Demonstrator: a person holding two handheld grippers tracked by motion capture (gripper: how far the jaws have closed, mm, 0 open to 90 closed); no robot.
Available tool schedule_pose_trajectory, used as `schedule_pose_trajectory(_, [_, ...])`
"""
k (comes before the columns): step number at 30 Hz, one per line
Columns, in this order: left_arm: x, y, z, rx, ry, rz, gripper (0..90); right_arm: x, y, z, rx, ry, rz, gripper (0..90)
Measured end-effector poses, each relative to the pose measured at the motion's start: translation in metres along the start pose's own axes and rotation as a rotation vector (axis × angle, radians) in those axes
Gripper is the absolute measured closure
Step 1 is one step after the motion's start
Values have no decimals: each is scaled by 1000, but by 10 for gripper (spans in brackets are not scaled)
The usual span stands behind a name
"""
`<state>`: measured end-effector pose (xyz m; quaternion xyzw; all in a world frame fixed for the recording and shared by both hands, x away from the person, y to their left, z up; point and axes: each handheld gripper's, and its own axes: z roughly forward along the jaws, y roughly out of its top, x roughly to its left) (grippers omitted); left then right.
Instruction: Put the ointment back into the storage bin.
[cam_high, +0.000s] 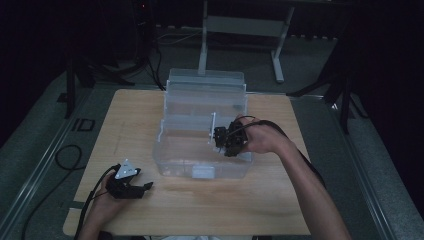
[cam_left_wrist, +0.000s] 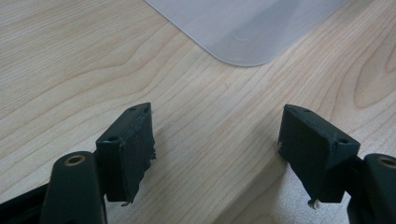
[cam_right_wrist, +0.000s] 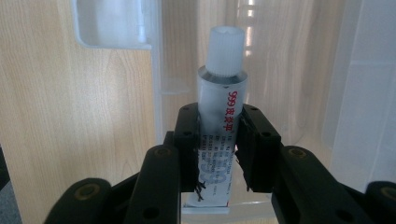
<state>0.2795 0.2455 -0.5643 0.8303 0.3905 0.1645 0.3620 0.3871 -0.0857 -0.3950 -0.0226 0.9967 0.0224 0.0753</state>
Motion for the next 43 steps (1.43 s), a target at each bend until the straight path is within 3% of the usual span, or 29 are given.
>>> schedule_pose_trajectory(17, [0,0,0,0,0,0,274,0,4,13,37,16,7,703])
schedule_pose_trajectory(18, [0,0,0,0,0,0,274,0,4,14,36,19,11,694])
schedule_pose_trajectory(19, [0,0,0,0,0,0,273,0,4,15,36,20,15,632])
schedule_pose_trajectory(22, [0,0,0,0,0,0,273,1,3,14,-2,17,18,489])
schedule_pose_trajectory(30, [0,0,0,0,-1,1,272,0,-10,0,-100,-23,67,424])
schedule_pose_trajectory(34, [0,0,0,0,-1,0,272,8,-24,-7,-158,-41,109,411])
schedule_pose_trajectory(43, [0,0,0,0,-1,0,272,19,-42,-15,-193,-80,154,410])
